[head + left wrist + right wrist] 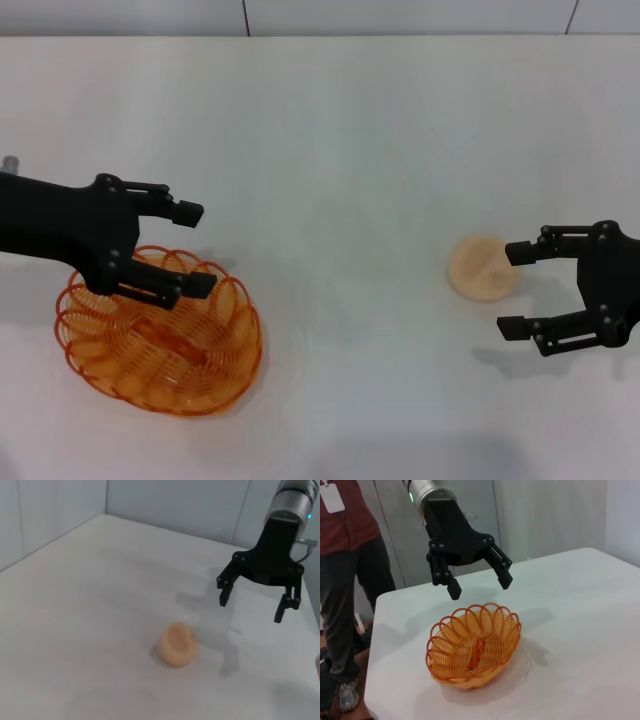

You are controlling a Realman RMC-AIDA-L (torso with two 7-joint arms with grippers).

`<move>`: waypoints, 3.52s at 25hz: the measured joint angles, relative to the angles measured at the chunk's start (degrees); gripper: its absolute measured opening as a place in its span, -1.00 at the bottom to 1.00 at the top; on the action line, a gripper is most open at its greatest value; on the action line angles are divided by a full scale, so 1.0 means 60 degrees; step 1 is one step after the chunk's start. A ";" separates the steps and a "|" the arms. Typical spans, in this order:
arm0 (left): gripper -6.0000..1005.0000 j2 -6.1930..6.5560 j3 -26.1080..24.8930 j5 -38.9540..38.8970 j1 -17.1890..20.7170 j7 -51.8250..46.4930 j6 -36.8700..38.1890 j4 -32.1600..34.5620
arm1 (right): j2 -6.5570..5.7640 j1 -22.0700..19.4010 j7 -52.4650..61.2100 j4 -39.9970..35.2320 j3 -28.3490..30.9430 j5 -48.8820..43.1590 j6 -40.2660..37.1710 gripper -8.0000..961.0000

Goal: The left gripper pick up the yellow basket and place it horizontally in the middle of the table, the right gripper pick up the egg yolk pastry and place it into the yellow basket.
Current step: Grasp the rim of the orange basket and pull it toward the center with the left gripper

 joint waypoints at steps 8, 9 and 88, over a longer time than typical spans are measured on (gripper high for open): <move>0.77 0.0300 -0.0184 0.0611 -0.0095 -0.1685 -0.0146 0.0454 | 0.0000 0.0002 0.0000 -0.0001 0.0029 0.0104 0.0000 0.75; 0.77 0.0308 -0.0221 0.0855 -0.0097 -0.1998 -0.0207 0.0657 | 0.0000 0.0001 0.0001 -0.0001 0.0035 0.0115 0.0003 0.75; -0.27 0.0083 -0.0131 0.6769 -0.2089 -0.6800 -0.1958 -0.1840 | 0.0014 0.0118 0.0131 0.0263 -0.0017 0.0505 0.0236 0.75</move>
